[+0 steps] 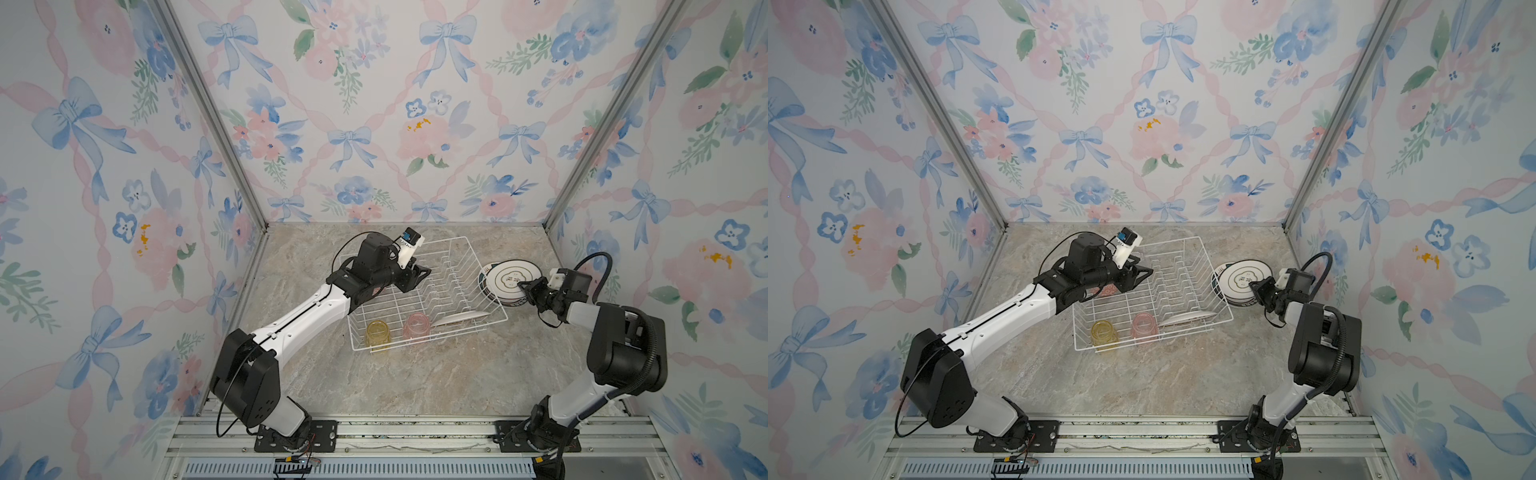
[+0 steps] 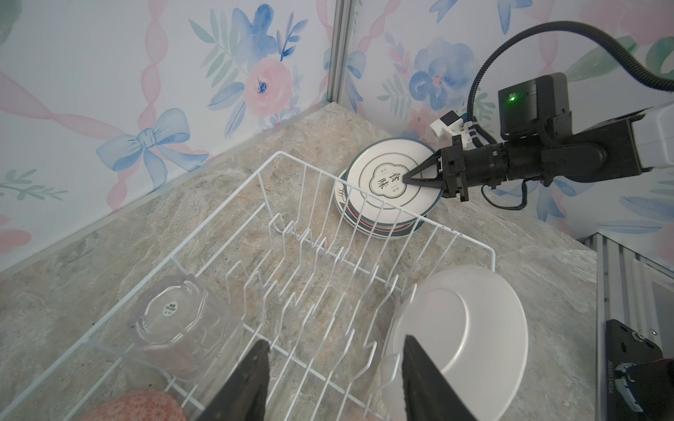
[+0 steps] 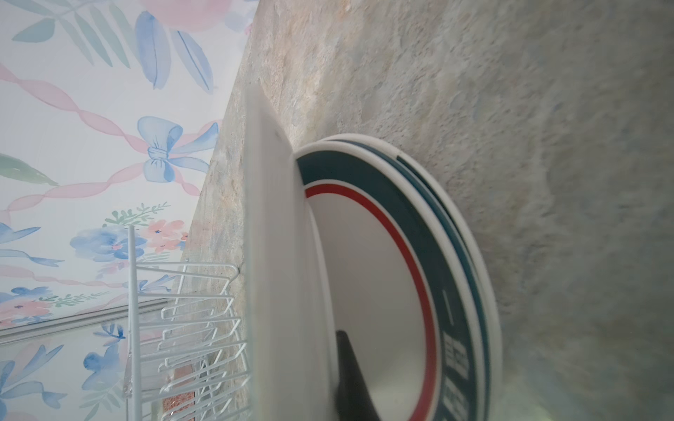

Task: Unload the mixed dishes from the dish rack
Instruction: 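Lower the plate with the right gripper onto the stacked plates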

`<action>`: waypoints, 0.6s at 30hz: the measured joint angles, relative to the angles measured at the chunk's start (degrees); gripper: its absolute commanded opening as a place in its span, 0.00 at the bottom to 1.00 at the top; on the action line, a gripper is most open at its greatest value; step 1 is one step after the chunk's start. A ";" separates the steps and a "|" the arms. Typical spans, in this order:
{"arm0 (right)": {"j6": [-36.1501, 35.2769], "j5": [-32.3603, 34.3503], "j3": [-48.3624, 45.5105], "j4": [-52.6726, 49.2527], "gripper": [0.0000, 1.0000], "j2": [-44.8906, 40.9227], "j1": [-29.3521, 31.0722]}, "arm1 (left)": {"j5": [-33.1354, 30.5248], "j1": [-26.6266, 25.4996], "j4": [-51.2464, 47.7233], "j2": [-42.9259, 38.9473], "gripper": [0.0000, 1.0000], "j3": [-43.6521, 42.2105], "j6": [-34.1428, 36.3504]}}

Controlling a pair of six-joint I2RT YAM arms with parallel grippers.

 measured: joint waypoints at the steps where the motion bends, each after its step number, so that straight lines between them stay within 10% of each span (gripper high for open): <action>1: 0.13 -0.22 0.00 0.20 0.03 0.15 0.00 | 0.02 0.00 0.02 0.15 0.54 0.09 0.00; 18: -9.11 -1.14 4.24 -12.72 0.38 1.88 -0.33 | 0.70 0.00 -0.37 1.25 0.54 0.90 0.46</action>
